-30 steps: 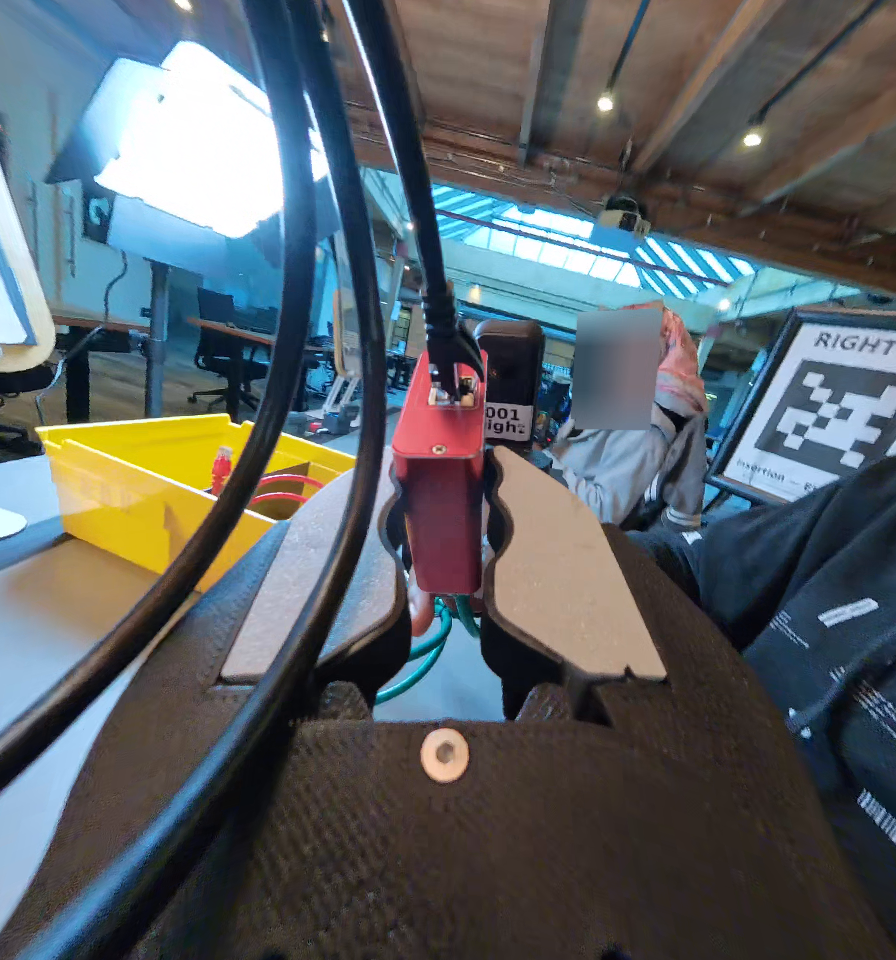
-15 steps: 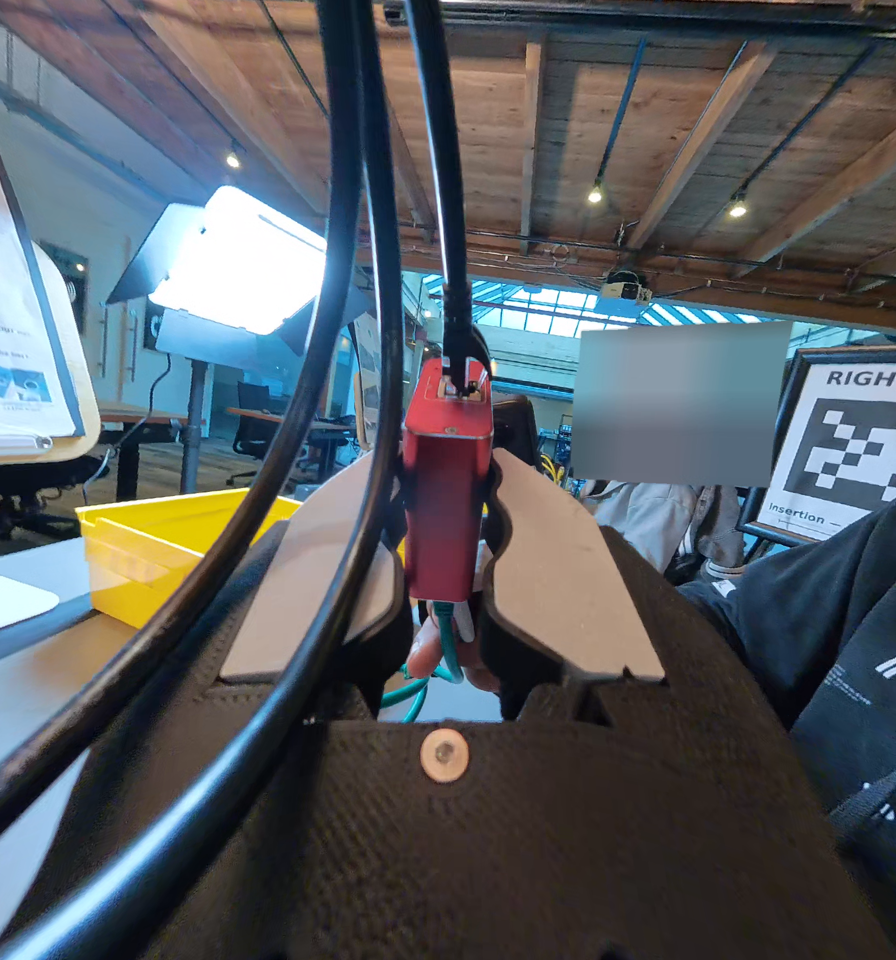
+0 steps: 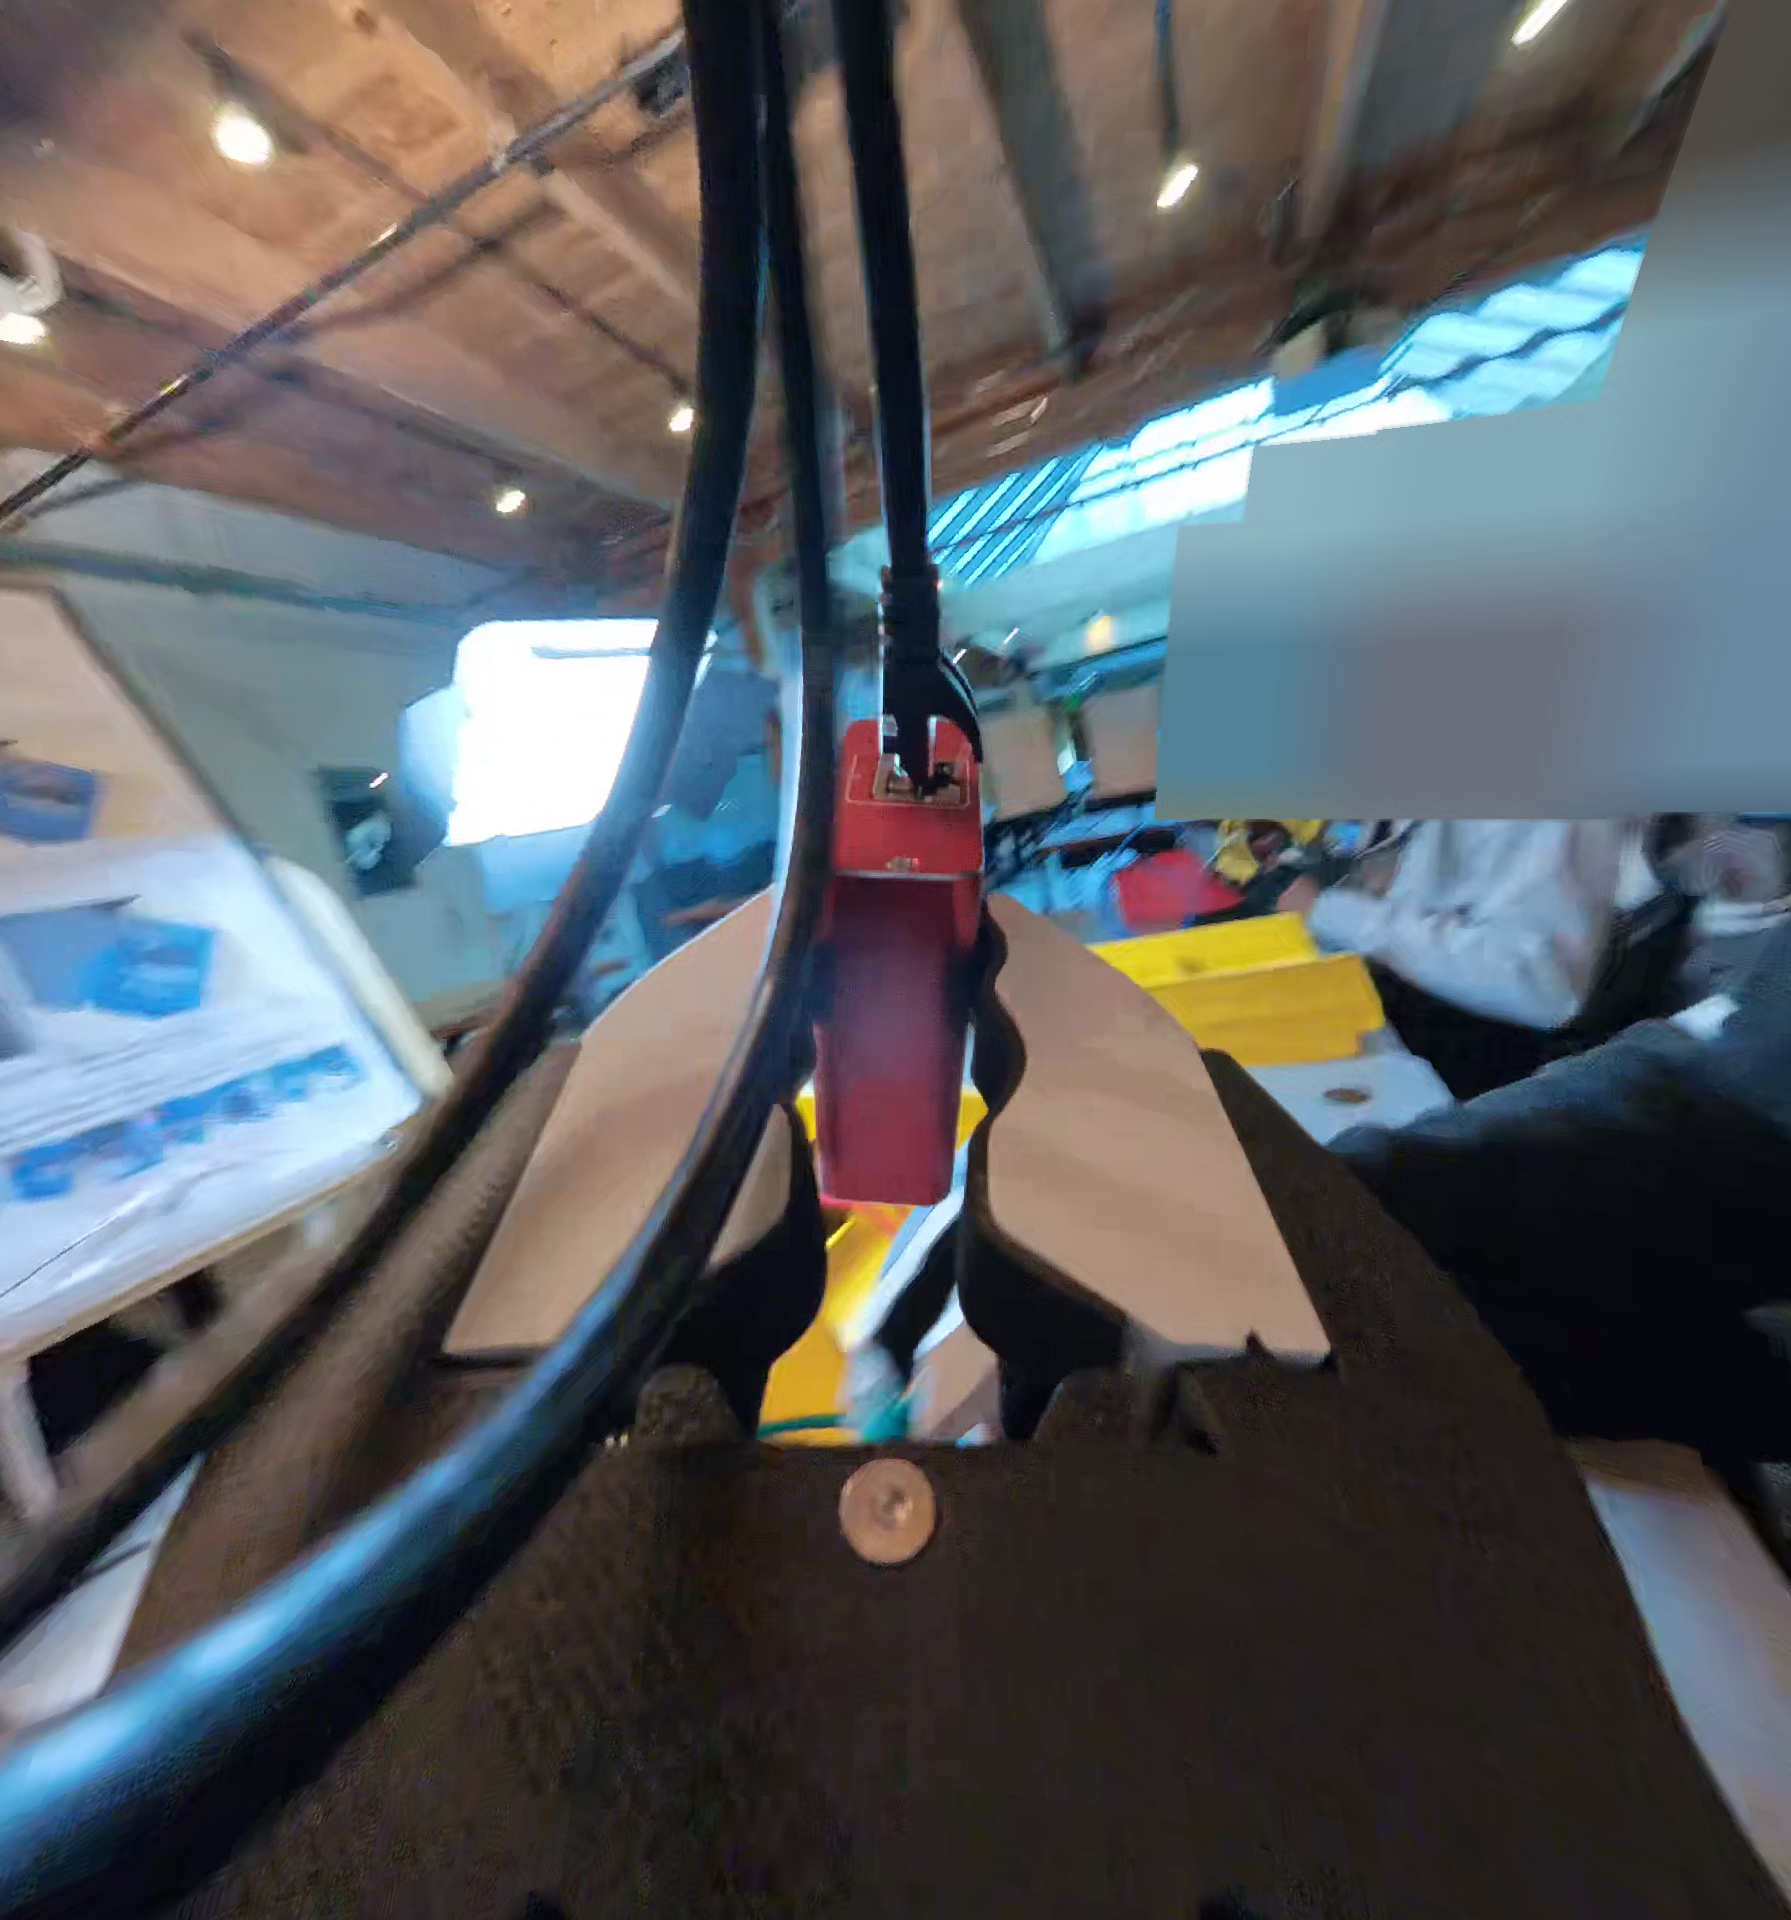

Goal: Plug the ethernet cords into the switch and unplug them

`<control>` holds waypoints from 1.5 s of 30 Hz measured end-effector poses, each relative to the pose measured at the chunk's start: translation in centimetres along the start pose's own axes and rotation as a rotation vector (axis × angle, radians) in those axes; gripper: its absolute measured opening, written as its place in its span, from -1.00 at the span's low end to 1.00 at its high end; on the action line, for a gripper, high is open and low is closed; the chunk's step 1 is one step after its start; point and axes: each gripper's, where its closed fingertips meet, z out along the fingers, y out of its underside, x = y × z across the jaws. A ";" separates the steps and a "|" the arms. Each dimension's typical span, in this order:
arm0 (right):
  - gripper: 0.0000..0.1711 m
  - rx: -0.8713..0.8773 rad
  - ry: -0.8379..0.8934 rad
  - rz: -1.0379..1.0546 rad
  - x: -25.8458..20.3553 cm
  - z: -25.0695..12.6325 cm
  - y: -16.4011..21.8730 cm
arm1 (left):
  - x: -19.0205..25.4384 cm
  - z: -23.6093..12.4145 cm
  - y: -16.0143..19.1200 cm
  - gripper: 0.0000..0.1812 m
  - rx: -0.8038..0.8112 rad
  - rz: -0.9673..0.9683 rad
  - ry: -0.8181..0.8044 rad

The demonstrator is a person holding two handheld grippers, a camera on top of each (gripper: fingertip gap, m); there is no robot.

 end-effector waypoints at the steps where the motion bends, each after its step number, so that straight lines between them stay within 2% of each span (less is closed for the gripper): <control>1: -0.84 -0.008 -0.019 -0.060 -1.7 -0.5 -0.7 | -0.9 -0.4 0.7 -0.72 -0.050 -0.021 -0.023; 3: -0.84 0.005 -0.014 -0.142 -3.6 -2.7 -3.4 | -2.9 -1.7 2.5 -0.71 -0.113 -0.146 -0.055; 6: -0.84 0.025 0.028 -0.174 -4.0 -7.3 -8.2 | -4.3 -2.8 4.8 -0.70 -0.177 -0.234 -0.084; 10: -0.84 0.001 0.228 -0.276 -1.1 -11.9 -13.7 | -5.3 -2.8 8.1 -0.71 -0.265 -0.265 -0.137; 13: -0.84 -0.049 0.369 -0.303 3.3 -13.6 -15.6 | -4.6 -2.2 9.4 -0.71 -0.279 -0.326 -0.104; 16: -0.84 -0.156 0.498 -0.267 10.0 -14.0 -13.5 | -4.0 -1.8 10.4 -0.71 -0.315 -0.337 -0.091; 19: -0.83 -0.295 0.574 -0.156 16.4 -13.6 -8.1 | -3.8 -1.6 11.6 -0.71 -0.369 -0.354 -0.102; 21: -0.82 -0.363 0.600 -0.133 19.0 -13.2 -5.0 | -3.8 -1.6 12.6 -0.71 -0.421 -0.388 -0.107; 22: -0.80 -0.386 0.631 -0.147 20.0 -13.2 -4.0 | -3.7 -1.7 13.2 -0.70 -0.454 -0.413 -0.104; 23: -0.67 -0.399 0.651 -0.175 20.5 -13.1 -3.5 | -3.5 -1.8 13.9 -0.70 -0.490 -0.440 -0.100; 24: -0.57 -0.391 0.657 -0.206 20.4 -12.9 -3.6 | -3.3 -2.0 14.7 -0.70 -0.527 -0.467 -0.091; 26: -0.51 -0.319 0.617 -0.282 18.5 -12.1 -5.0 | -2.8 -2.2 16.1 -0.71 -0.599 -0.519 -0.066; 29: -0.51 -0.239 0.424 -0.386 12.7 -9.9 -6.7 | -1.5 -2.6 18.1 -0.71 -0.721 -0.578 -0.011; 32: -0.51 -0.385 0.133 -0.357 6.6 -7.5 -3.5 | 0.8 -3.0 19.6 -0.71 -0.846 -0.585 0.087; 34: -0.51 -0.475 0.051 -0.355 4.8 -6.3 -0.7 | 2.6 -3.3 20.3 -0.71 -0.937 -0.551 0.162; 36: -0.62 -0.532 0.180 -0.500 5.3 -6.0 0.3 | 3.8 -3.8 21.0 -0.71 -1.030 -0.517 0.194; 37: -0.63 -0.555 0.276 -0.642 5.5 -6.3 0.1 | 4.1 -4.2 21.3 -0.71 -1.070 -0.502 0.199; 39: -0.63 -0.644 0.343 -0.902 4.1 -7.0 0.2 | 4.4 -5.0 21.6 -0.71 -1.151 -0.470 0.218; 43: -0.57 -0.900 0.207 -1.113 1.2 -6.6 4.2 | 4.8 -5.5 21.7 -0.71 -1.285 -0.396 0.293; 45: -0.56 -0.979 0.217 -1.210 1.7 -6.2 5.6 | 5.4 -5.3 21.4 -0.71 -1.321 -0.358 0.337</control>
